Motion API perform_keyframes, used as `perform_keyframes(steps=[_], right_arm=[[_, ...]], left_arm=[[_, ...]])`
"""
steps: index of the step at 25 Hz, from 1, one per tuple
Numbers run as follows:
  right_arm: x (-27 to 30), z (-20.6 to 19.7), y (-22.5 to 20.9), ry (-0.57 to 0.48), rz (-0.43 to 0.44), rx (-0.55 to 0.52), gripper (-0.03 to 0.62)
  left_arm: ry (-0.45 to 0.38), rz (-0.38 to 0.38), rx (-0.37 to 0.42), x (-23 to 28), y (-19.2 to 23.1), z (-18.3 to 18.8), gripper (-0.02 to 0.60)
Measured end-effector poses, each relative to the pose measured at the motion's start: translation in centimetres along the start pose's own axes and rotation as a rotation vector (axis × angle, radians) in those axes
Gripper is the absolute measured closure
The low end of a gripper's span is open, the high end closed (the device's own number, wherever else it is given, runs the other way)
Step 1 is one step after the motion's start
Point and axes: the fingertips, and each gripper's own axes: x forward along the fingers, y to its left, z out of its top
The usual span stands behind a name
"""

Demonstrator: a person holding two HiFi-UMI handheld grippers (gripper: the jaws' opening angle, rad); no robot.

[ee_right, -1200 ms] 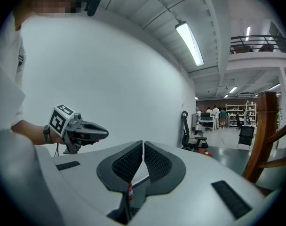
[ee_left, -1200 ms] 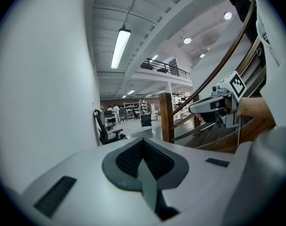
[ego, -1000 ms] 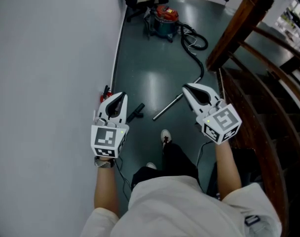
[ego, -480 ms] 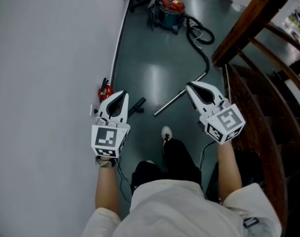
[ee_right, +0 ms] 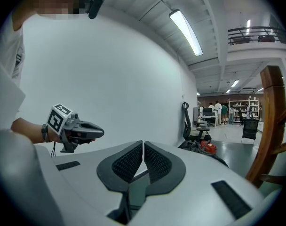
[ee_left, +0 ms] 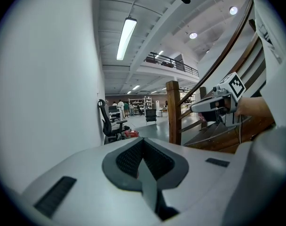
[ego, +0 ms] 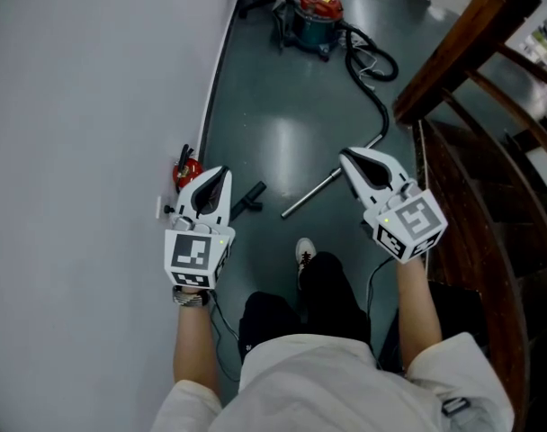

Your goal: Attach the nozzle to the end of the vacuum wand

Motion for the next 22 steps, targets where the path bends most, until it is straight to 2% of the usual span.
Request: perform_keyframes(steps=[14,22], right_arm=[[4.3,-6.4,-2.5,0.012,0.020,-0.022,0.565],[6.2,-11.8,-3.6,0.026,0.007,-0.035,0.565]], left_arm=[[0.002,0.006,-0.006,5.3,1.5,-6.8,0.586],[0.013,0.024,-0.011,7.3,2.2,-12.4,0.586]])
